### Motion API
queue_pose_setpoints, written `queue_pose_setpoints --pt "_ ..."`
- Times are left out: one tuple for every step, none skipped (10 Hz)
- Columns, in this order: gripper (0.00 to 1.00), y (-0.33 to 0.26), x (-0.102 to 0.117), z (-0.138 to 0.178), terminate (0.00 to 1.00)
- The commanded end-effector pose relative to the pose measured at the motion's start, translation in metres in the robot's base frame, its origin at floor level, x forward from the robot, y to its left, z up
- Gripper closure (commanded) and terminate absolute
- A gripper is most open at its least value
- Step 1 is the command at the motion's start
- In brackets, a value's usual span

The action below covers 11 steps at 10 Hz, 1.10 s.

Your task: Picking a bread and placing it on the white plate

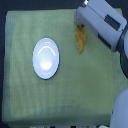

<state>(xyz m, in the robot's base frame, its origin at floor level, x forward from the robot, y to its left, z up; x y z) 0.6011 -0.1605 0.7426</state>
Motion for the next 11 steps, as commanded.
queue_pose_setpoints --pt "1.00 -0.016 -0.022 0.054 0.00" --pt "1.00 -0.010 -0.038 0.090 0.00" --pt "1.00 -0.007 -0.042 0.103 0.00" --pt "1.00 -0.005 -0.047 0.118 0.00" --pt "1.00 0.002 -0.054 0.132 0.00" --pt "1.00 0.020 -0.064 0.140 0.00" --pt "1.00 0.033 -0.069 0.142 0.00" --pt "1.00 0.064 -0.076 0.147 0.00" --pt "1.00 0.096 -0.078 0.151 0.00" --pt "1.00 0.123 -0.078 0.153 0.00" --pt "1.00 0.173 -0.084 0.150 0.00"
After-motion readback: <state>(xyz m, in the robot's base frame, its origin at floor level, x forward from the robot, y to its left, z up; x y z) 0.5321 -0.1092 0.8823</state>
